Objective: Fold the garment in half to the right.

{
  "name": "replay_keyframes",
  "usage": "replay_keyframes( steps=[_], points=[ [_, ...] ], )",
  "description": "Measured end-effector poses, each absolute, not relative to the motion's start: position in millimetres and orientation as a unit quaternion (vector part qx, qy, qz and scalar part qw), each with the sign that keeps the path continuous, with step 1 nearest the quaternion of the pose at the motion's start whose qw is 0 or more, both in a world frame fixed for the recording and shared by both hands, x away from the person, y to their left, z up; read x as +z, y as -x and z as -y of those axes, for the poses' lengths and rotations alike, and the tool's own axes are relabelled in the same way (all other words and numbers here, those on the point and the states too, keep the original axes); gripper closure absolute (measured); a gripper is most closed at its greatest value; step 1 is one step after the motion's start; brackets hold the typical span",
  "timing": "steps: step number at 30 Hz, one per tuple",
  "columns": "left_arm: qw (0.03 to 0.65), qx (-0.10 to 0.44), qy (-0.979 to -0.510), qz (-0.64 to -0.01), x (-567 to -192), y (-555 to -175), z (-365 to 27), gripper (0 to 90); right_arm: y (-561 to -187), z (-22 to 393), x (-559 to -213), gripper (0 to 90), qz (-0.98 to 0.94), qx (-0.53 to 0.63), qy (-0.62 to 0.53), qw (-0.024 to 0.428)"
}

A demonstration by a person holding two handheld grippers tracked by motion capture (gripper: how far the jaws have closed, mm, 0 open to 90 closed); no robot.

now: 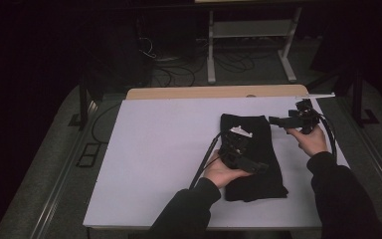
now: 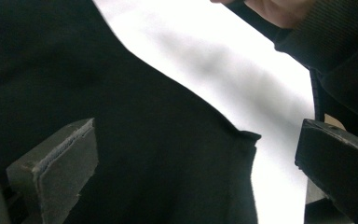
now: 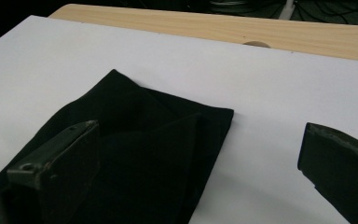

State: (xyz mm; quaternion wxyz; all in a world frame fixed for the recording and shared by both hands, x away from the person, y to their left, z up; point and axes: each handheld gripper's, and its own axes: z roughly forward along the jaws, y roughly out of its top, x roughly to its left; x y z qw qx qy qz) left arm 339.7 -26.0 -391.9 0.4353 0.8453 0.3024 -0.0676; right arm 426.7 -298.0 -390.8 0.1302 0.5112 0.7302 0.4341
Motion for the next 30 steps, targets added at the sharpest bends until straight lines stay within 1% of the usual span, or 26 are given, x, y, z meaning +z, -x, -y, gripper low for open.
replay_keyframes(
  steps=[5,11,24,30],
  points=[
    [0.441,-0.043,-0.846,-0.298,-388.4,-339.8,7.9,0.0,-419.0,296.1,-388.6,0.0,-0.732,0.438,-0.504,0.131],
    [0.448,-0.028,-0.842,-0.300,-385.5,-340.2,-15.2,0.0,-411.1,292.9,-387.2,0.0,-0.736,0.439,-0.498,0.133],
    [0.463,-0.003,-0.828,-0.317,-383.5,-342.5,-59.8,0.0,-394.0,294.4,-384.6,0.0,-0.741,0.445,-0.485,0.135],
    [0.461,0.000,-0.828,-0.320,-385.7,-341.8,-71.5,0.0,-386.8,295.5,-385.2,0.0,-0.744,0.447,-0.478,0.135]
  ],
)
